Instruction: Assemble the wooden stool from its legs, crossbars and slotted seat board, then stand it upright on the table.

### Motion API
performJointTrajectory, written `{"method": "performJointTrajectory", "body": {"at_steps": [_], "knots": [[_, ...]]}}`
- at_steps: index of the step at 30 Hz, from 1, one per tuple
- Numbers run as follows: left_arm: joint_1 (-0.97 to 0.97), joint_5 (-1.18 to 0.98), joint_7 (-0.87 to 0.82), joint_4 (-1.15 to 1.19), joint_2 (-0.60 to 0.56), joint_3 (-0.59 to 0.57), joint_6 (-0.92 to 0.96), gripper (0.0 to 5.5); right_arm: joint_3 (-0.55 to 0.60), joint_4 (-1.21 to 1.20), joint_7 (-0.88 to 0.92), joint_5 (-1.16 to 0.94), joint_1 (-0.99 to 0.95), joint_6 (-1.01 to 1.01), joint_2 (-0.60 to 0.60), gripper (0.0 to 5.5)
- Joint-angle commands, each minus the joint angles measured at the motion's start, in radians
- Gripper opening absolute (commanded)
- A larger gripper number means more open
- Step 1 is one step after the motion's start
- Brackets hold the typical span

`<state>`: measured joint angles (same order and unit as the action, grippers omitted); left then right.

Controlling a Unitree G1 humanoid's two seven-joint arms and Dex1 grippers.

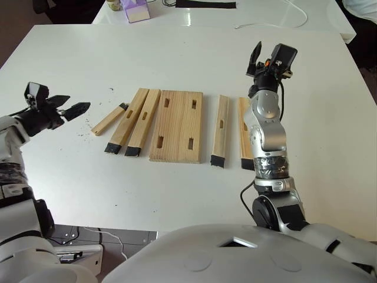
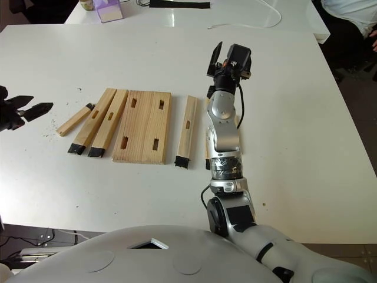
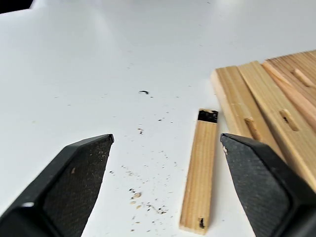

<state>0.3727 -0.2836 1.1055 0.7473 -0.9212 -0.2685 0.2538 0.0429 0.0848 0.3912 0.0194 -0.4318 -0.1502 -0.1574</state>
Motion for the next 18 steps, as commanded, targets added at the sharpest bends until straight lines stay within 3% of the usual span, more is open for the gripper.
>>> {"method": "performJointTrajectory", "body": {"at_steps": [1,12,18], "knots": [[0.025,0.030,0.082,0.031,-0.014,0.048,-0.048,4.03,0.026,-0.013,0.010,0.007,0.004,0.011,0.006,3.81],[-0.012,0.161,0.056,0.097,0.051,0.171,-0.272,4.03,0.041,0.010,0.008,0.015,-0.018,0.015,0.021,3.81],[0.041,0.201,0.019,0.202,0.048,0.179,-0.350,4.03,0.043,0.002,0.011,0.022,-0.006,0.012,0.023,3.81]]}}
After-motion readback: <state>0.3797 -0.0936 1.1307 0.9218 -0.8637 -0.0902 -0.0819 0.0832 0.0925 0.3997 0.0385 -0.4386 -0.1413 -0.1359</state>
